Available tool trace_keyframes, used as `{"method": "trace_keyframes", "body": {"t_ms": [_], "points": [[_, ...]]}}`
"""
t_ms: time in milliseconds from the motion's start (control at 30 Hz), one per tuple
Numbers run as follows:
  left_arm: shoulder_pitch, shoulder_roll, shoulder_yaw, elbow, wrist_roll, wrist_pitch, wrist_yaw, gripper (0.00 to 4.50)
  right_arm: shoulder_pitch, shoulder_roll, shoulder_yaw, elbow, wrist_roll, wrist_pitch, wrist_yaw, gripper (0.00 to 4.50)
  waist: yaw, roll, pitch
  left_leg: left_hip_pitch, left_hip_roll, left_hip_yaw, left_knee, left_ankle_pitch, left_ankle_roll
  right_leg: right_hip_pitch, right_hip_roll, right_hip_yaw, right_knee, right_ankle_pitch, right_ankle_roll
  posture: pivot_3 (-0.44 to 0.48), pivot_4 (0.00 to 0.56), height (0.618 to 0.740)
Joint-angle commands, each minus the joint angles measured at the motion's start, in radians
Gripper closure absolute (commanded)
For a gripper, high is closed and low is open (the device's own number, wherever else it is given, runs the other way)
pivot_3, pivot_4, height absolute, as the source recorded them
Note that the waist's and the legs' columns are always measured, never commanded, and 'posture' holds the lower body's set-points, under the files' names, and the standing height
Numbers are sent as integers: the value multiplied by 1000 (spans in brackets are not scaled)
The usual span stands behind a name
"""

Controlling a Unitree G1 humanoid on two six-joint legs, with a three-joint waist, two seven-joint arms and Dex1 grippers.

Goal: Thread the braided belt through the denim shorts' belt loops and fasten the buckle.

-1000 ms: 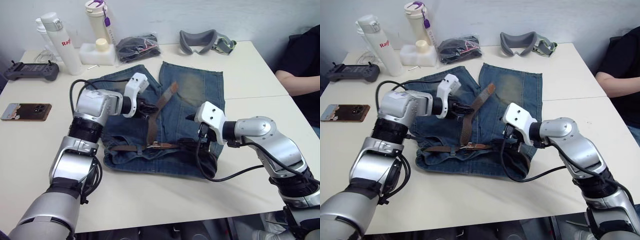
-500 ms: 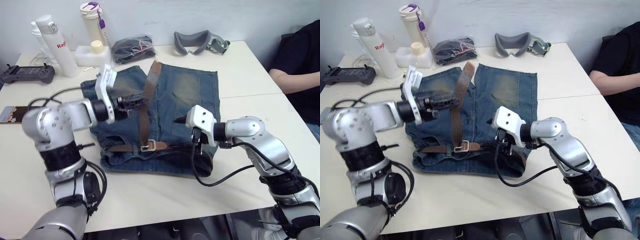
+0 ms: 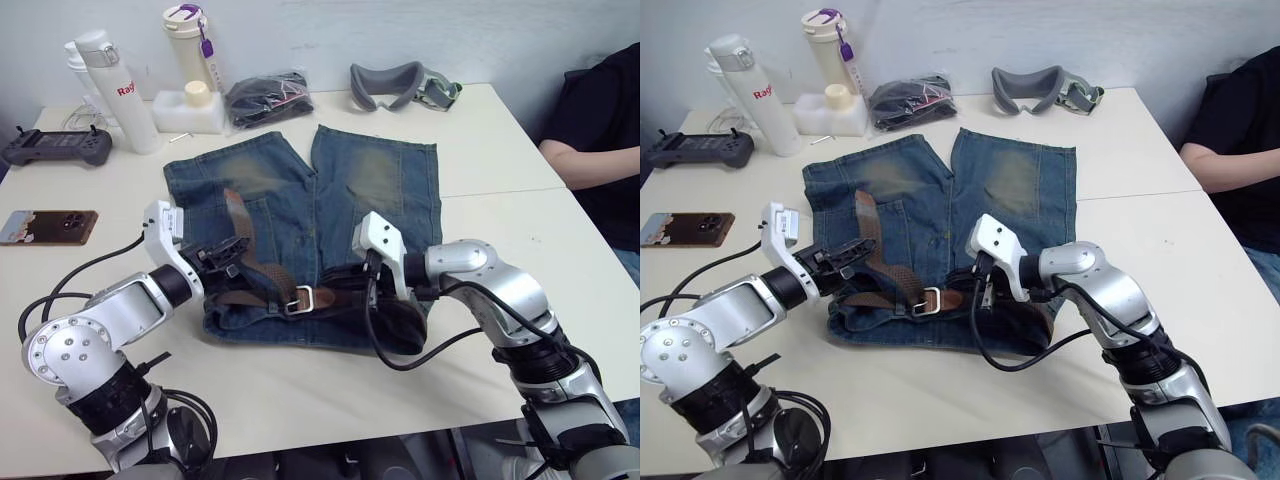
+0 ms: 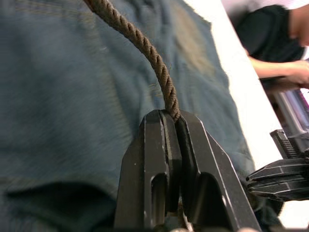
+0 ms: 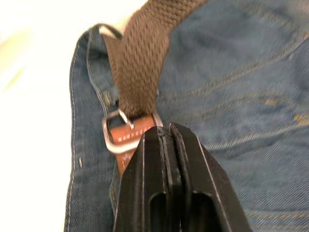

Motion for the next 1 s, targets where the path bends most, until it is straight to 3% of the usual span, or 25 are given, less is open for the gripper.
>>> {"method": "trace_keyframes", "body": {"t_ms": [33,200,300,400,567,900,1000], "points": [[26,-16,23,-67,-89,-6,62,4500,-23,21,12,-10,7,-19,22,4457,1,0,0,0,0,0,0,0,0,0,0,0,0,0,0,0,150,739],[73,-16,32,-92,-150,-6,126,4500,-47,38,78,6,-40,-123,83,4457,2,0,0,0,0,0,0,0,0,0,0,0,0,0,0,0,150,739],[109,40,22,-95,-160,-6,124,4500,-70,50,108,42,-70,-155,97,4457,1,0,0,0,0,0,0,0,0,0,1,0,0,0,0,0,150,739],[139,90,34,-96,-170,-8,113,4500,-100,59,133,76,-104,-188,109,3525,1,0,0,0,0,0,0,0,-1,0,0,0,0,0,0,0,150,739],[182,144,31,-96,-214,-43,103,4500,-128,70,164,135,-180,-262,110,1301,1,0,0,0,0,0,0,0,-1,0,0,-1,-1,0,-1,0,150,739],[230,199,-50,-71,-288,-149,157,4500,-159,95,196,156,-238,-296,156,1301,0,0,0,0,0,0,0,0,-1,0,0,0,-1,0,-1,0,150,739],[234,207,-89,-62,-311,-189,178,4500,-182,89,190,139,-246,-275,167,2123,1,0,0,0,0,0,0,0,-1,0,0,0,-1,0,-1,0,150,739]]}}
